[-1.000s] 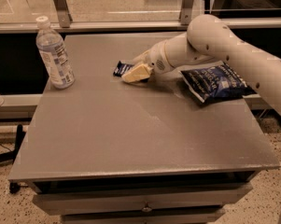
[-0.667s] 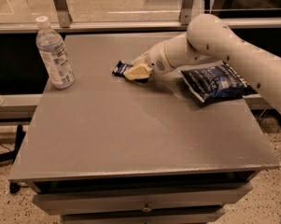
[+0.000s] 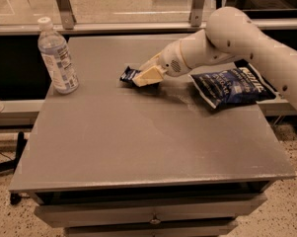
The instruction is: Pick rxbar blueberry
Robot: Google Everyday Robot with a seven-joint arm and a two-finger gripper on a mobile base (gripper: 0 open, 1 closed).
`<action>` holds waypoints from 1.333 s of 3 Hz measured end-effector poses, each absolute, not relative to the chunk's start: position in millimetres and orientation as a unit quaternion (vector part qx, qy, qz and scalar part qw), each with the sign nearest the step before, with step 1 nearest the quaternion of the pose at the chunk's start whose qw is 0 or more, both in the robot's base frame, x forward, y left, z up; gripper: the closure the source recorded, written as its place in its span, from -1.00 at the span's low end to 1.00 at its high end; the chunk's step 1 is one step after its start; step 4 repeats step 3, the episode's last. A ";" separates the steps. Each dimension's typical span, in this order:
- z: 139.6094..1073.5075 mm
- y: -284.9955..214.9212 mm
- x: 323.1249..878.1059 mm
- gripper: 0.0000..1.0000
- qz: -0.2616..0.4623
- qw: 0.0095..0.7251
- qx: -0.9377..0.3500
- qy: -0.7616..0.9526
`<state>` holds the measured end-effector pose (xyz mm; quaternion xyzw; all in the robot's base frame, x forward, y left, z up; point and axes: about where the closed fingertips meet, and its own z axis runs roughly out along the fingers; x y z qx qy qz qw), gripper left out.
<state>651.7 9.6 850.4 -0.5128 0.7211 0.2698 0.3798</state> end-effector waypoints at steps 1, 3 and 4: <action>888.3 15.2 647.8 1.00 0.288 0.397 -0.526 0.695; 942.0 18.9 657.0 1.00 0.303 0.440 -0.526 0.662; 942.0 18.9 657.0 1.00 0.303 0.440 -0.526 0.662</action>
Offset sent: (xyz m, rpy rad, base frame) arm 0.0125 0.0089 0.1492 0.2259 -0.1805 0.0973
